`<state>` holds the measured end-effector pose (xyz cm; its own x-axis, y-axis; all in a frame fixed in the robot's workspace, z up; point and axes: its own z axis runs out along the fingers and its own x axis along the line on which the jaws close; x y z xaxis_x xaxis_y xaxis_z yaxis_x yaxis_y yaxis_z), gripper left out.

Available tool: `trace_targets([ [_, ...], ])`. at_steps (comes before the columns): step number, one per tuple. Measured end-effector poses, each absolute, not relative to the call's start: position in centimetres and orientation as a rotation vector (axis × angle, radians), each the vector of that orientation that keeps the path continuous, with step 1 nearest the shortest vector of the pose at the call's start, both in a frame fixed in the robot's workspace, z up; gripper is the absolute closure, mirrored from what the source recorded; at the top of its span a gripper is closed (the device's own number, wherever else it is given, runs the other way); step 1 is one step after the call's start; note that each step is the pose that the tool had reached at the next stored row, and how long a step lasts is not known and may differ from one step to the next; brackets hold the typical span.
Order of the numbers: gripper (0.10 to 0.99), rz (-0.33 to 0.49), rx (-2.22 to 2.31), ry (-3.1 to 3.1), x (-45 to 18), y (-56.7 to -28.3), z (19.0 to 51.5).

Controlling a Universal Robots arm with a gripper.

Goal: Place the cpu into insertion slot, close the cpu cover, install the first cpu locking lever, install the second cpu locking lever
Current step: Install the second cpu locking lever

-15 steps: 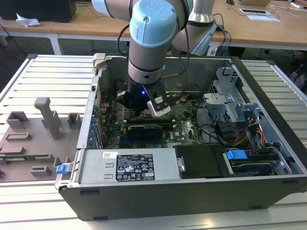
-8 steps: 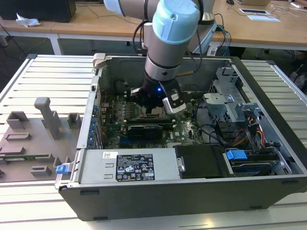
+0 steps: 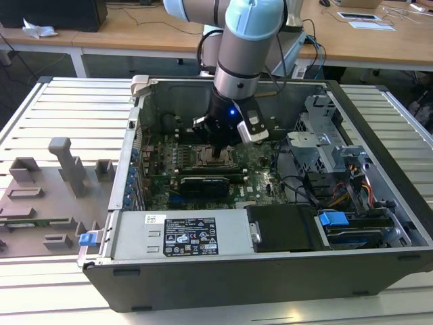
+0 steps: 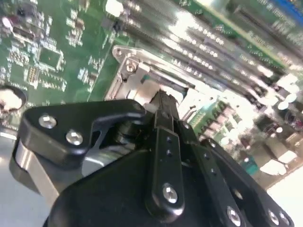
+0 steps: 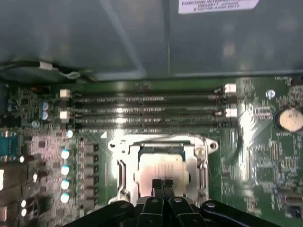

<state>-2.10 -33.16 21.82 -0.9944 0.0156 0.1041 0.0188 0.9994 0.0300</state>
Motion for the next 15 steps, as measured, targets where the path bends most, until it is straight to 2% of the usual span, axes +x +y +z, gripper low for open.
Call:
trace_targets([
  [8, 0.98, -0.036, -0.027, -3.037, -2.1, -33.1, 26.9],
  [15, 0.98, -0.036, -0.027, -3.037, -2.1, -33.1, 27.1],
])
